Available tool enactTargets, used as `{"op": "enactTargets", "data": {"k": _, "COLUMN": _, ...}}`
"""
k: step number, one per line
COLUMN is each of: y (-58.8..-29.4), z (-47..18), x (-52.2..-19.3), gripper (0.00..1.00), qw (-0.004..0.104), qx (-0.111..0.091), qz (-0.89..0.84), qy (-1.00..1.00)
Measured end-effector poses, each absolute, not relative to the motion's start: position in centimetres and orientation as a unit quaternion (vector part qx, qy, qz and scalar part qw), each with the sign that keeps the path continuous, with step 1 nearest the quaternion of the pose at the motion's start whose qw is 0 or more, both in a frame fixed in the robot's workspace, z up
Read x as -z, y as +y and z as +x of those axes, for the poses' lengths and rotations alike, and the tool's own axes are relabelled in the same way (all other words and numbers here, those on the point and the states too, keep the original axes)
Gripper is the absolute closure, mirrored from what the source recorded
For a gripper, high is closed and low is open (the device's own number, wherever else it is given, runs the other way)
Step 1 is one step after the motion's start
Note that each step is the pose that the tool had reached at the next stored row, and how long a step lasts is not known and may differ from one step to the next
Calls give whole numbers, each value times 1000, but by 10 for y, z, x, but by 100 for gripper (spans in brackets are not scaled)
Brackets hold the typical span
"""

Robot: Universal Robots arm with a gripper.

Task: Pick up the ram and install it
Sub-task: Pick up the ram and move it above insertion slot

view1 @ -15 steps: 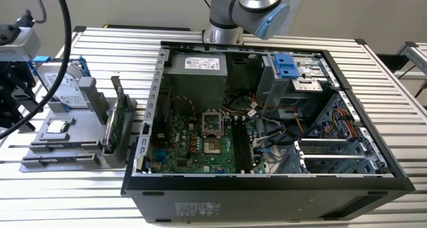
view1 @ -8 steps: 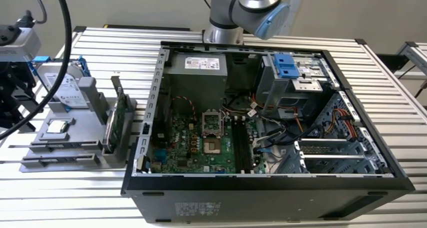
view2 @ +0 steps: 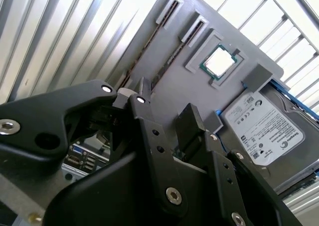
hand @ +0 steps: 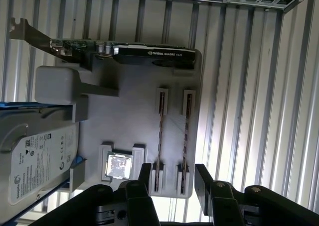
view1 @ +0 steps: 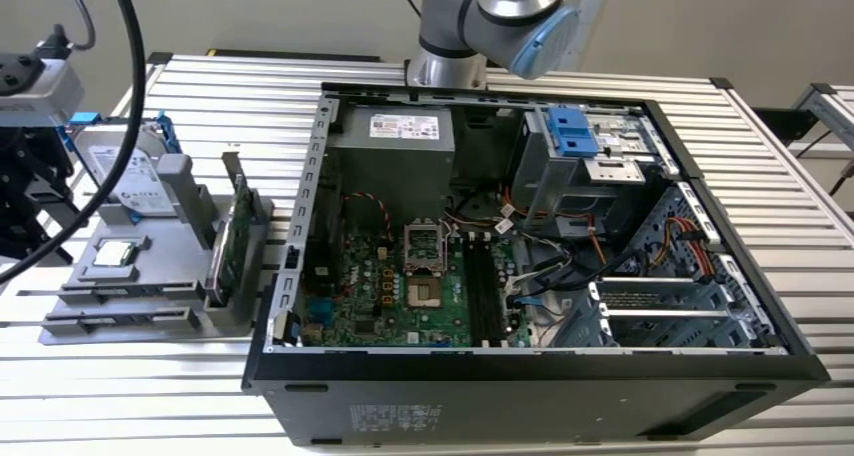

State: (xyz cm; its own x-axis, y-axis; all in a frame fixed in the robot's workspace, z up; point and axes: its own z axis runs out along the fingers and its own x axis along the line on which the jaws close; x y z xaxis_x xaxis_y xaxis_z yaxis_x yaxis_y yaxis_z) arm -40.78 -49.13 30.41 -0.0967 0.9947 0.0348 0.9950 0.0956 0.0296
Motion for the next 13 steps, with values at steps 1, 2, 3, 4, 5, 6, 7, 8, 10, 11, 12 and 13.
{"op": "enactTargets", "data": {"k": 1, "y": -491, "z": -408, "x": -304, "gripper": 0, "qw": 3, "qx": 23, "qz": -672, "qy": -740}}
{"op": "enactTargets", "data": {"k": 2, "y": -491, "z": -408, "x": -304, "gripper": 0, "qw": 3, "qx": 23, "qz": -672, "qy": -740}}
{"op": "enactTargets", "data": {"k": 3, "y": -491, "z": -408, "x": -303, "gripper": 0, "qw": 3, "qx": 23, "qz": -672, "qy": -740}}
{"op": "enactTargets", "data": {"k": 4, "y": -491, "z": -408, "x": -303, "gripper": 0, "qw": 3, "qx": 23, "qz": -672, "qy": -740}}
{"op": "enactTargets", "data": {"k": 5, "y": -491, "z": -408, "x": -303, "gripper": 0, "qw": 3, "qx": 23, "qz": -672, "qy": -740}}
{"op": "enactTargets", "data": {"k": 6, "y": -491, "z": -408, "x": -303, "gripper": 0, "qw": 3, "qx": 23, "qz": -672, "qy": -740}}
{"op": "enactTargets", "data": {"k": 7, "y": -491, "z": -408, "x": -303, "gripper": 0, "qw": 3, "qx": 23, "qz": -672, "qy": -740}}
{"op": "enactTargets", "data": {"k": 8, "y": -491, "z": -408, "x": -302, "gripper": 0, "qw": 3, "qx": 23, "qz": -672, "qy": -740}}
{"op": "enactTargets", "data": {"k": 10, "y": -491, "z": -408, "x": -302, "gripper": 0, "qw": 3, "qx": 23, "qz": -672, "qy": -740}}
{"op": "enactTargets", "data": {"k": 11, "y": -491, "z": -408, "x": -302, "gripper": 0, "qw": 3, "qx": 23, "qz": -672, "qy": -740}}
{"op": "enactTargets", "data": {"k": 12, "y": -491, "z": -408, "x": -302, "gripper": 0, "qw": 3, "qx": 23, "qz": -672, "qy": -740}}
{"op": "enactTargets", "data": {"k": 13, "y": -491, "z": -408, "x": -302, "gripper": 0, "qw": 3, "qx": 23, "qz": -672, "qy": -740}}
